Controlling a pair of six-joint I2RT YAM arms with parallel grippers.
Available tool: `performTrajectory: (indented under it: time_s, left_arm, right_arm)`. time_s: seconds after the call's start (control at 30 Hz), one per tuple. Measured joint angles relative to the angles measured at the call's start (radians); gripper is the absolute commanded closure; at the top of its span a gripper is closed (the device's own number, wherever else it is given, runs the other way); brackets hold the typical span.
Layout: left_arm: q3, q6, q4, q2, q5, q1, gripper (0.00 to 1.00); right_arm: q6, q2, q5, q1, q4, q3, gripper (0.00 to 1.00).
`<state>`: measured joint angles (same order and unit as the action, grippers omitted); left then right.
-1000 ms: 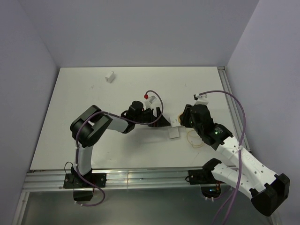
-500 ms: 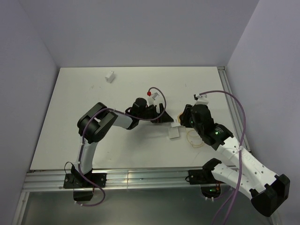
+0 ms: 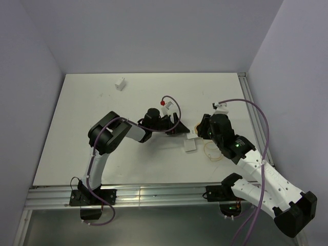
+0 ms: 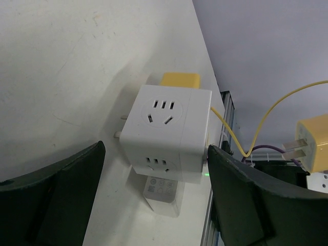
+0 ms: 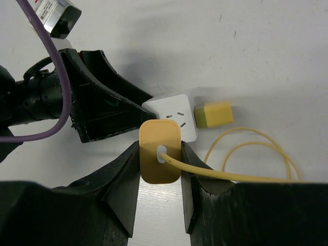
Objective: Insert the plug
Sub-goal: Adjust the socket at the center of the board.
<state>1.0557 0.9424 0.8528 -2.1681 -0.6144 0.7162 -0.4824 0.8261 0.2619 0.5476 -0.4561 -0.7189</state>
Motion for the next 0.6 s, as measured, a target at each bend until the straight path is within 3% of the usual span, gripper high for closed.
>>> performTrajectory:
  time_s: [0.4,0.6]
  left_arm:
    - [0.001,0.046,0.077,-0.005,-0.018,-0.006,0.24]
    - [0.005,0.055,0.086,-0.01,-0.021,-0.006,0.23]
  right_arm:
    - [0.005,0.001,-0.015,-0.012,0.0,0.0,1.0]
    - [0.005,0.001,-0.02,-0.012,0.0,0.0,1.0]
